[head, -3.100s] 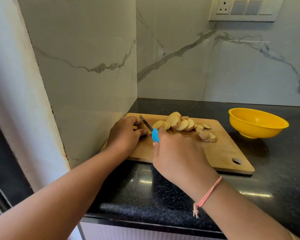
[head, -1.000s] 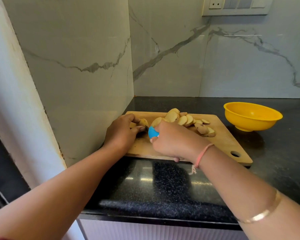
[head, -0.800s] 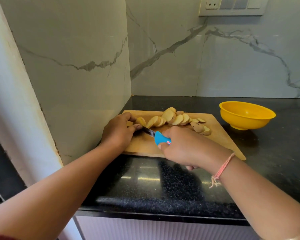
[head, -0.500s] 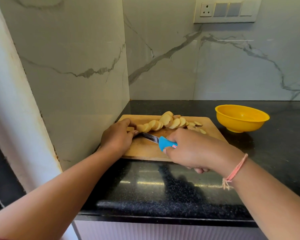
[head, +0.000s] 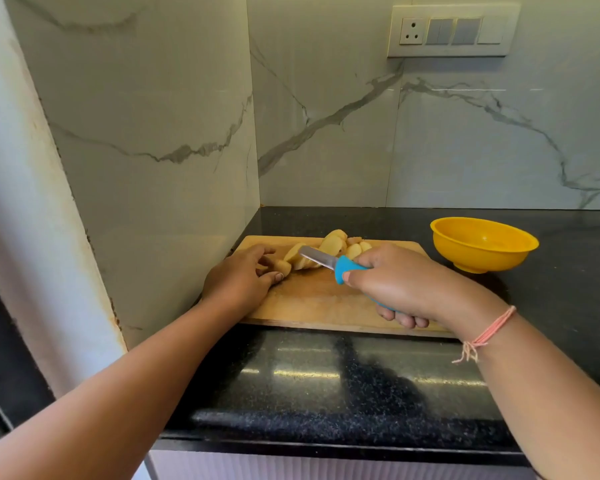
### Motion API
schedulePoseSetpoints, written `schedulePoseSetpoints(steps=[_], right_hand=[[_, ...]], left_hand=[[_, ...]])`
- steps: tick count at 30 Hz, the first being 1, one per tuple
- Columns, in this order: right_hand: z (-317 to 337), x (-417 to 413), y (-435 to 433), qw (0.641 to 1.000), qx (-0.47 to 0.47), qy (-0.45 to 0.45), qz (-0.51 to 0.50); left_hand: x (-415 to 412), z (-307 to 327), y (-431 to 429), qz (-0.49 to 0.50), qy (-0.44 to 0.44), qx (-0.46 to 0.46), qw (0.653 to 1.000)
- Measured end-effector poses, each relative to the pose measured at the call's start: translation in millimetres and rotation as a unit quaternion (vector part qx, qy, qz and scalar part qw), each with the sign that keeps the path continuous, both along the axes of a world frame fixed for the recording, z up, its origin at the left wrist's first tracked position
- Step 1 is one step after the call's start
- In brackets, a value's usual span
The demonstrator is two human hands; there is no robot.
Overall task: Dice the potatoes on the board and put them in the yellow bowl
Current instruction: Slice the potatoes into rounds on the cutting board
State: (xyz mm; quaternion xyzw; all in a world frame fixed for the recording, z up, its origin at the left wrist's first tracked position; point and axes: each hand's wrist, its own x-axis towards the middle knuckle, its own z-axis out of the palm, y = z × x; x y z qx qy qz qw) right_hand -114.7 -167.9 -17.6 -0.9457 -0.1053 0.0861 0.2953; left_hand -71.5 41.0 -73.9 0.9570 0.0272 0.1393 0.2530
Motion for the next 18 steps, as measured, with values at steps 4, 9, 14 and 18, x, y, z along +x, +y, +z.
schedulePoseSetpoints(steps=[4,9,14,18], right_hand=[[-8,-3,13,1.000,0.010,-0.003,0.016],[-21,-2,24,1.000,0.021,0.000,0.015],[-24,5,31,1.000,0.015,0.027,-0.007],[-25,6,34,0.999,0.033,-0.003,0.006]], left_hand=[[2,6,2,-0.006,0.022,0.018,1.000],[3,13,-3,-0.004,0.035,0.079,0.996],[1,16,2,-0.004,0.045,0.069,0.997],[2,20,5,-0.007,0.051,0.037,0.998]])
